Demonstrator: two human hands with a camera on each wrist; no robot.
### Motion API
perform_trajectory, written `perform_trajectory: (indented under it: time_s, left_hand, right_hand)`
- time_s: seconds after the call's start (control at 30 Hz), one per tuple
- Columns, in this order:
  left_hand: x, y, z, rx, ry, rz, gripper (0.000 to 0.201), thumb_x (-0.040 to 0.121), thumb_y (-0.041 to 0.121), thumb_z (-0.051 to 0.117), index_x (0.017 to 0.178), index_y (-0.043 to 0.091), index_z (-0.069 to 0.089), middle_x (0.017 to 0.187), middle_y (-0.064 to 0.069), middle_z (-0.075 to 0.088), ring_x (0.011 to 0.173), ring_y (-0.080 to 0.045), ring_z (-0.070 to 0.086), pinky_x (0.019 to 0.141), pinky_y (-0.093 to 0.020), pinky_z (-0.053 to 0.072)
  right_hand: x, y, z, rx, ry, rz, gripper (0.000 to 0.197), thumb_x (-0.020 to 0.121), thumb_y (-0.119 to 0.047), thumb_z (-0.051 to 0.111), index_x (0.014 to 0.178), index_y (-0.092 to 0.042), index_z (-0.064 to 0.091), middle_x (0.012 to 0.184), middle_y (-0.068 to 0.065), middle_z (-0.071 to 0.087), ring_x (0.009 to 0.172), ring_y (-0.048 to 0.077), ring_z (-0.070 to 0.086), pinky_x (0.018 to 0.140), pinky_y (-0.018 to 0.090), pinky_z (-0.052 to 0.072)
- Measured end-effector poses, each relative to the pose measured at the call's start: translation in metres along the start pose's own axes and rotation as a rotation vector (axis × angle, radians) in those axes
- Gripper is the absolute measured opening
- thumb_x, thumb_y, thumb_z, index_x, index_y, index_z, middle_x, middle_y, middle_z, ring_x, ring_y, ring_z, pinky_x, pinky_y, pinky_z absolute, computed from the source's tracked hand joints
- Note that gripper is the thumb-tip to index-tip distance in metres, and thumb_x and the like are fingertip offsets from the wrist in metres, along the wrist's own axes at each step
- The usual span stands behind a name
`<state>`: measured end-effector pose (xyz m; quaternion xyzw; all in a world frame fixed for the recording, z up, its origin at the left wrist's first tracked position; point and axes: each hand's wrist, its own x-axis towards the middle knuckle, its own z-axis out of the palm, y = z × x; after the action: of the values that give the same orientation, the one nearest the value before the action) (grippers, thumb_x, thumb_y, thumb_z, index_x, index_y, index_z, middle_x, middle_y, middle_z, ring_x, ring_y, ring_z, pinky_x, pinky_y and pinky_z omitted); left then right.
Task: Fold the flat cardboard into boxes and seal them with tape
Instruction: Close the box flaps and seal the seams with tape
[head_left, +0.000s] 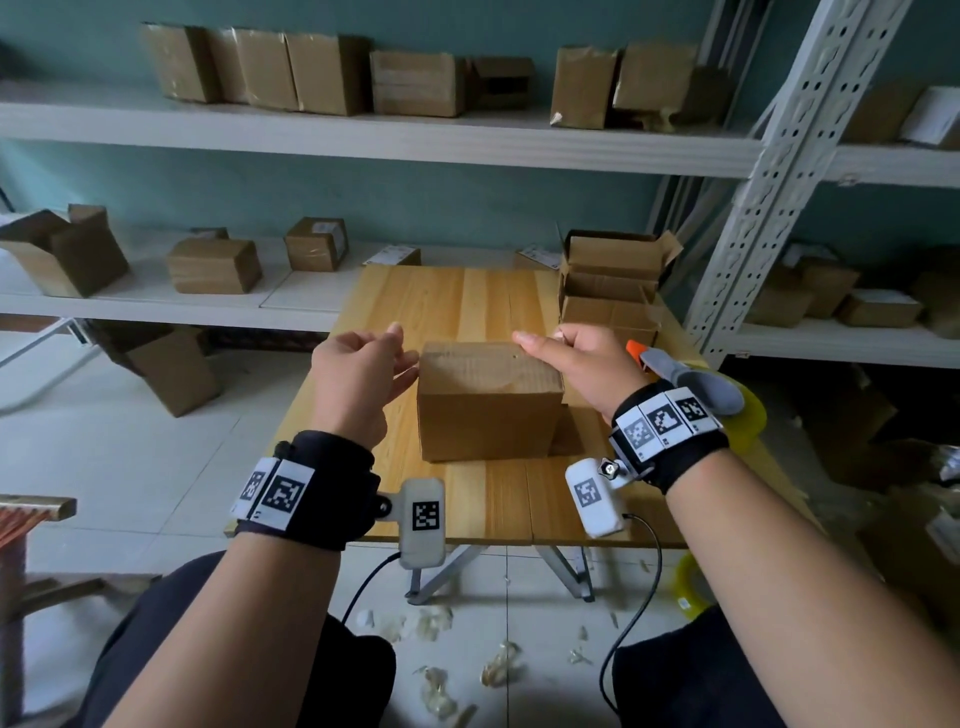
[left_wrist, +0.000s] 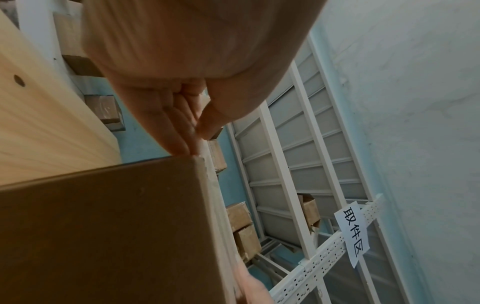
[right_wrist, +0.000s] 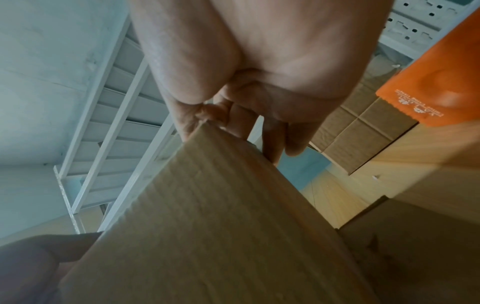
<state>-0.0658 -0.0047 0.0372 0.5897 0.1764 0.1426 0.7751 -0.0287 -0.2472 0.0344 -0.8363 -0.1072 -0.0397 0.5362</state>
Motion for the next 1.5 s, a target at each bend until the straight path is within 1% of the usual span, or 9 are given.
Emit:
perform_trajectory:
  time_s: [0.17,0.5,0.57,0.67,1.0,1.13,1.2,1.37,1.5]
  left_hand:
    - [-0.004,0.000,0.003,0.130,-0.001,0.071,0.019,0.106,0.026,0.066,0.105,0.007,0.065,0.092,-0.003,0.066,0.085,-0.013,0.065,0.080,-0.034,0.063]
    - [-0.008,-0.005,0.005,0.163,-0.033,0.037,0.020,0.109,0.027,0.061,0.101,0.008,0.061,0.087,-0.003,0.060,0.080,-0.016,0.058,0.079,-0.033,0.059]
    - [-0.008,-0.007,0.005,0.172,-0.042,0.015,0.020,0.109,0.027,0.061,0.104,0.008,0.062,0.087,-0.003,0.060,0.080,-0.015,0.058,0.077,-0.031,0.057]
    - [-0.009,-0.009,0.005,0.184,-0.048,-0.006,0.021,0.109,0.029,0.061,0.100,0.010,0.062,0.089,-0.003,0.062,0.081,-0.016,0.059,0.075,-0.030,0.055]
    - [-0.009,-0.023,0.008,0.207,-0.013,-0.031,0.026,0.109,0.028,0.059,0.087,0.016,0.055,0.085,-0.004,0.057,0.078,-0.019,0.054,0.068,-0.030,0.050]
    - [-0.014,-0.025,0.009,0.191,-0.009,-0.072,0.024,0.110,0.031,0.057,0.090,0.017,0.054,0.091,-0.005,0.059,0.085,-0.021,0.056,0.079,-0.038,0.052]
    - [-0.018,-0.025,0.010,0.171,-0.001,-0.094,0.023,0.110,0.034,0.056,0.094,0.017,0.055,0.097,-0.007,0.061,0.090,-0.023,0.058,0.089,-0.042,0.055]
    - [-0.020,-0.026,0.011,0.096,-0.021,-0.156,0.023,0.110,0.035,0.056,0.099,0.015,0.057,0.101,-0.008,0.060,0.093,-0.023,0.057,0.087,-0.039,0.053]
    - [-0.020,-0.026,0.009,0.046,-0.058,-0.212,0.021,0.110,0.034,0.056,0.107,0.013,0.059,0.094,-0.004,0.058,0.084,-0.017,0.055,0.077,-0.034,0.049]
  right_hand:
    - [0.000,0.002,-0.003,-0.036,0.022,-0.030,0.054,0.096,-0.046,0.073,0.060,-0.023,0.040,0.058,-0.005,0.038,0.059,0.014,0.045,0.087,0.041,0.054]
    - [0.001,0.006,-0.002,-0.024,0.042,-0.030,0.055,0.095,-0.040,0.075,0.060,-0.023,0.037,0.053,-0.009,0.035,0.061,0.019,0.054,0.102,0.041,0.051]
    - [0.004,0.010,-0.002,0.000,0.035,-0.040,0.057,0.092,-0.042,0.075,0.055,-0.026,0.034,0.057,-0.002,0.038,0.085,0.035,0.073,0.096,0.029,0.048]
    - [0.007,0.014,-0.001,0.059,0.020,-0.015,0.055,0.089,-0.045,0.075,0.053,-0.028,0.036,0.067,0.009,0.042,0.113,0.051,0.064,0.090,0.023,0.042]
    - [0.011,0.014,0.001,0.032,-0.014,0.008,0.049,0.077,-0.059,0.072,0.060,-0.026,0.041,0.089,0.038,0.062,0.116,0.046,0.066,0.103,0.031,0.043]
    - [0.005,0.010,0.000,0.050,-0.025,-0.003,0.045,0.087,-0.046,0.075,0.063,-0.026,0.042,0.089,0.035,0.064,0.116,0.032,0.071,0.109,0.038,0.047]
    - [0.001,0.007,0.000,0.072,-0.047,-0.012,0.041,0.096,-0.029,0.072,0.069,-0.021,0.041,0.098,0.014,0.078,0.123,0.013,0.069,0.102,0.030,0.049]
    - [-0.002,0.001,-0.004,0.035,-0.061,0.009,0.048,0.080,-0.060,0.073,0.063,-0.027,0.043,0.102,0.036,0.066,0.120,0.041,0.065,0.106,0.046,0.054]
    - [-0.004,-0.006,-0.006,0.050,-0.093,0.007,0.045,0.089,-0.048,0.073,0.068,-0.022,0.043,0.113,0.027,0.072,0.123,0.027,0.068,0.107,0.049,0.053]
